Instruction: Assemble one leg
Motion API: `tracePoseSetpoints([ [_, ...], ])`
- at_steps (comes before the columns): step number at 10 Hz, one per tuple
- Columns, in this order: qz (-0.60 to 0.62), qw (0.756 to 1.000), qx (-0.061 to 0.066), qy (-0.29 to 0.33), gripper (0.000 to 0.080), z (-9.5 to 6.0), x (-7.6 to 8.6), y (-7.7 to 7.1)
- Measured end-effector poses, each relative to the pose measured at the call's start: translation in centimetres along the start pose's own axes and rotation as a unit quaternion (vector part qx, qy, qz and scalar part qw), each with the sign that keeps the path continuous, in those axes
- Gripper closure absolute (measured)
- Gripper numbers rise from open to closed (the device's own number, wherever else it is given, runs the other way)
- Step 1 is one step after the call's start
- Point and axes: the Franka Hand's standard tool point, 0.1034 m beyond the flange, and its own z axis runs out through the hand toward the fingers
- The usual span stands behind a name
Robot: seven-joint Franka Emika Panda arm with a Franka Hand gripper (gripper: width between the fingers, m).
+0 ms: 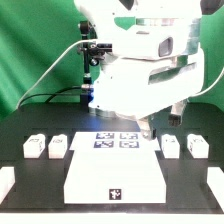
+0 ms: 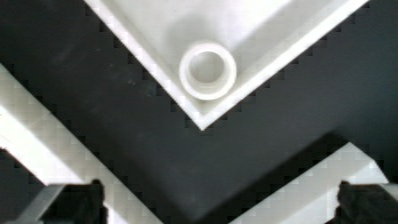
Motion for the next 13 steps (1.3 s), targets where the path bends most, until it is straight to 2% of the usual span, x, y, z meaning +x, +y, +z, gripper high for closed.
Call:
tracePoseSetpoints([
  [8,-0.02,1.0,0.001,-0.001,0.015,0.1,0.0,-0.1],
  [9,-0.031,1.0,-0.003,0.002,0.015,0.6,-0.5,-0.9],
  [10,-0.059,0.998,-0.004,0.002,0.015,1.2,-2.0,-2.4],
  [11,-0.166,0.986,-0.012,0.005,0.015,1.6,-4.2,-3.1],
  [12,-0.238,0.971,-0.015,0.006,0.015,1.8,-5.6,-3.0],
  [13,-0.295,0.955,-0.016,0.005,0.015,1.9,-6.2,-2.4],
])
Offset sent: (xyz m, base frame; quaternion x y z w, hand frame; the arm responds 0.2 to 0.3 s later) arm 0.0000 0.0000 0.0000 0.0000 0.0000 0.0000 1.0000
